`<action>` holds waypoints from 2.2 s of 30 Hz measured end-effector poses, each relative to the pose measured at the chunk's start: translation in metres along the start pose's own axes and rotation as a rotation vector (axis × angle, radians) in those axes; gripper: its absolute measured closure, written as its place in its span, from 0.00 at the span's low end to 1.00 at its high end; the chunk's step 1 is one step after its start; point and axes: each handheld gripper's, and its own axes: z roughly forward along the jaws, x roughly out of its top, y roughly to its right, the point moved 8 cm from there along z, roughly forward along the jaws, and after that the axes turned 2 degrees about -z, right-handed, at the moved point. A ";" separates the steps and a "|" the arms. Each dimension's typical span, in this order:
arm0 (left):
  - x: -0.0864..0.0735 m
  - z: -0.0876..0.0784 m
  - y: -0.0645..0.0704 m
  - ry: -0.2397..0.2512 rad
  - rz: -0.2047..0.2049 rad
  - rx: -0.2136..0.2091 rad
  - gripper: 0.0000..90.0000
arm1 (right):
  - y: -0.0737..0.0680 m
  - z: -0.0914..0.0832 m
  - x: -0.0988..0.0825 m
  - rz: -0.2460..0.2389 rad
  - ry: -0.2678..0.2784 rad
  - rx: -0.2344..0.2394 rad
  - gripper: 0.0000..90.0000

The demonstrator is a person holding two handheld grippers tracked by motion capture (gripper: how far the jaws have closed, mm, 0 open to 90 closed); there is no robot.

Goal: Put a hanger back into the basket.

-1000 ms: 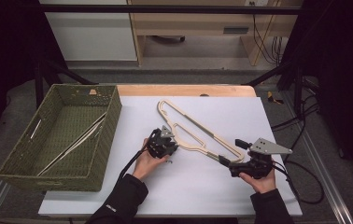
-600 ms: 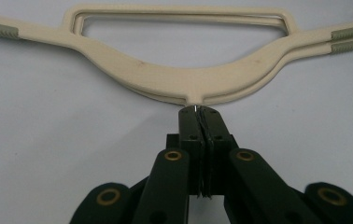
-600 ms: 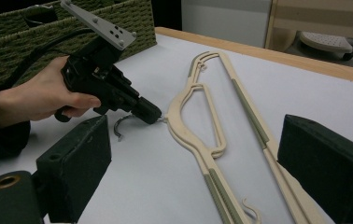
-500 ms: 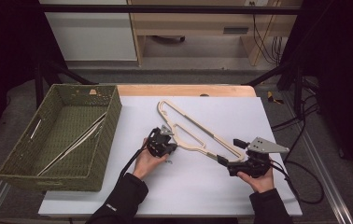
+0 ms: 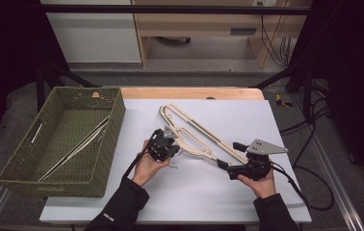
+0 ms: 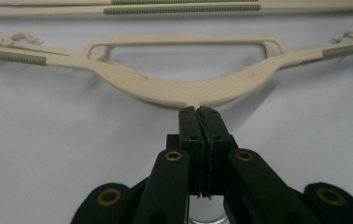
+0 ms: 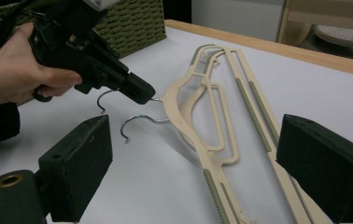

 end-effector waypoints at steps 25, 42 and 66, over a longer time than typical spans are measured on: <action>0.019 -0.033 0.020 -0.009 0.070 0.029 0.98 | -0.020 0.068 0.005 -0.060 -0.098 0.036 0.25; 0.026 -0.037 0.035 -0.001 0.096 0.015 0.98 | -0.017 0.093 -0.022 -0.198 -0.264 0.019 0.61; 0.040 -0.097 0.020 0.240 0.058 -0.013 0.56 | -0.017 0.088 -0.022 -0.320 -0.259 0.010 0.82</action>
